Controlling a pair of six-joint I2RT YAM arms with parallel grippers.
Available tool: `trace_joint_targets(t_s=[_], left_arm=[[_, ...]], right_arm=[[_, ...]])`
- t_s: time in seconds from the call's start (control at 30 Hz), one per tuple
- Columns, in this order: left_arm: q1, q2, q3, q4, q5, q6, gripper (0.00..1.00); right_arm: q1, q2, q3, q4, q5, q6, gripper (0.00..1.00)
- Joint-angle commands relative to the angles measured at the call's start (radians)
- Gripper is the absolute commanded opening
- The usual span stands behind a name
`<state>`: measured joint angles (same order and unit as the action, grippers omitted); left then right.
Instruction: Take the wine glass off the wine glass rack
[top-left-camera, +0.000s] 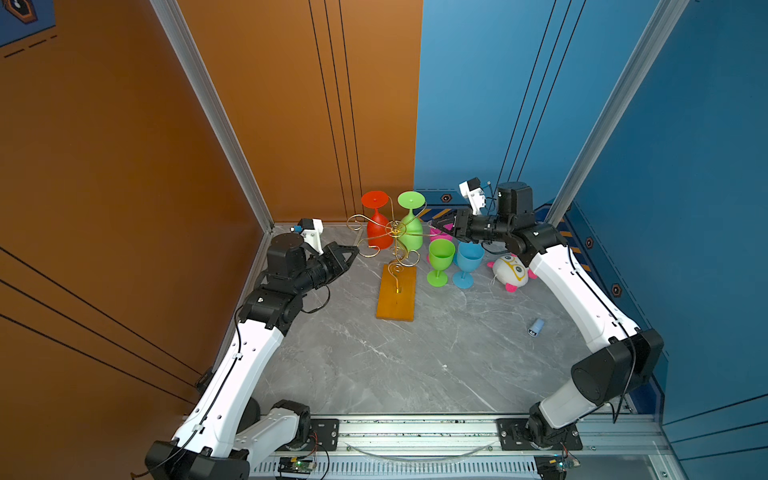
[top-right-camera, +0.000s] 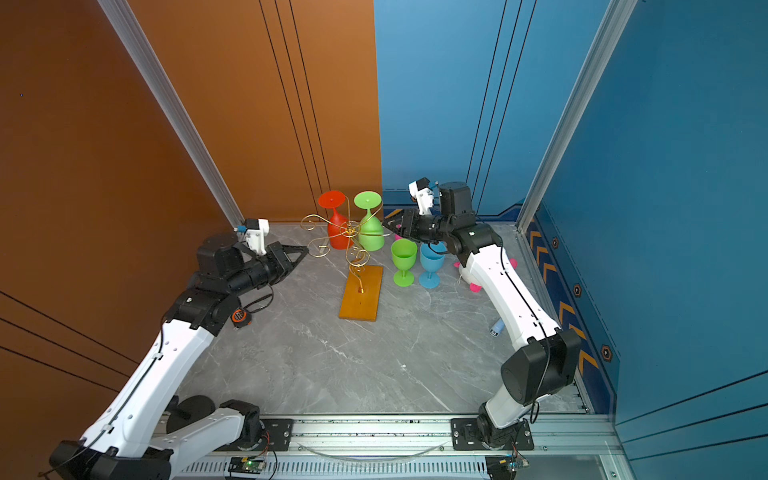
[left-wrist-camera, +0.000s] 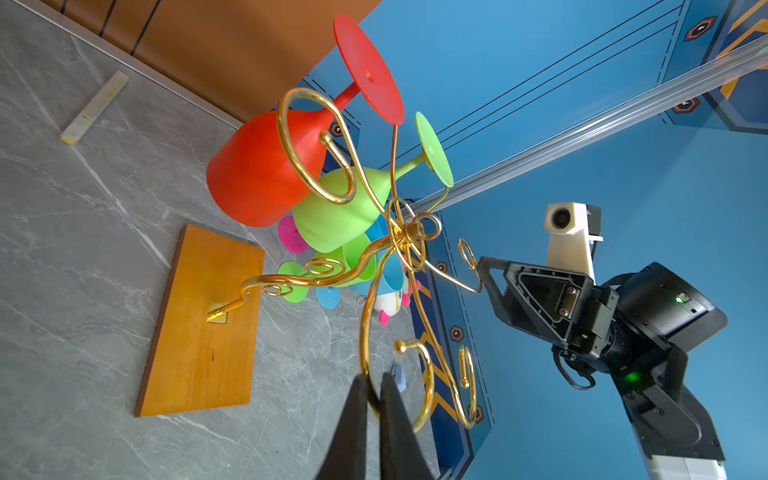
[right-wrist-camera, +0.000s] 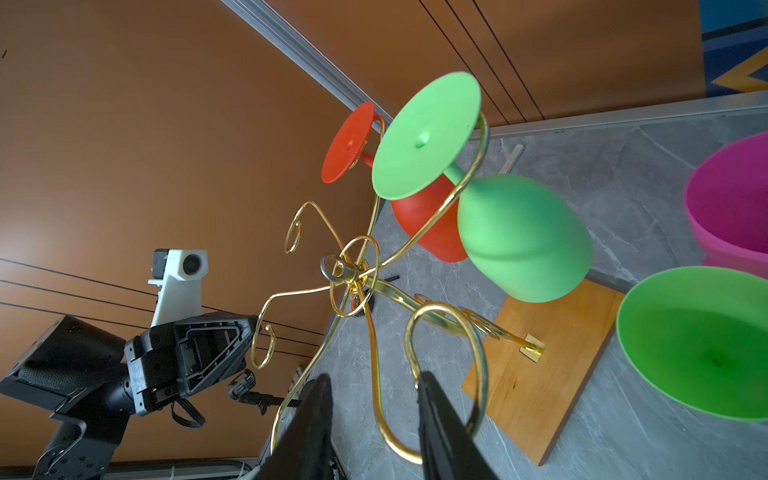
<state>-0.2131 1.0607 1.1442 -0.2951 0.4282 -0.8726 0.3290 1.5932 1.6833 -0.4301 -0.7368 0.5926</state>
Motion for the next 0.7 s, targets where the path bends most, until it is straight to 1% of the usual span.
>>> trace_joint_targets(t_s=[0.0, 0.03, 0.07, 0.1, 0.2, 0.27, 0.33, 0.43, 0.67], left_arm=[[0.021, -0.019, -0.02, 0.024, 0.039, 0.004, 0.15], [0.024, -0.019, -0.021, 0.024, 0.044, 0.004, 0.18], [0.026, -0.021, -0.022, 0.024, 0.046, 0.003, 0.24], [0.026, -0.022, -0.022, 0.025, 0.046, 0.001, 0.27], [0.03, -0.02, -0.02, 0.025, 0.051, 0.002, 0.33], [0.029, -0.012, -0.02, 0.028, 0.055, 0.001, 0.36], [0.029, 0.002, -0.019, 0.033, 0.066, -0.004, 0.36], [0.025, 0.02, -0.017, 0.051, 0.082, -0.015, 0.35], [0.012, 0.051, -0.011, 0.077, 0.093, -0.021, 0.3]], right_arm=[[-0.007, -0.04, -0.009, -0.032, 0.023, -0.022, 0.4], [-0.011, -0.045, -0.006, -0.032, 0.025, -0.022, 0.4], [-0.015, -0.051, -0.004, -0.032, 0.028, -0.022, 0.41], [-0.019, -0.056, -0.002, -0.032, 0.033, -0.022, 0.41], [-0.028, -0.067, -0.005, -0.032, 0.054, -0.02, 0.43], [-0.033, -0.067, -0.008, -0.033, 0.065, -0.019, 0.45], [-0.038, -0.068, -0.022, -0.033, 0.086, -0.02, 0.47], [-0.039, -0.064, -0.038, -0.033, 0.102, -0.022, 0.47], [-0.026, -0.033, -0.056, -0.018, 0.086, -0.013, 0.43]])
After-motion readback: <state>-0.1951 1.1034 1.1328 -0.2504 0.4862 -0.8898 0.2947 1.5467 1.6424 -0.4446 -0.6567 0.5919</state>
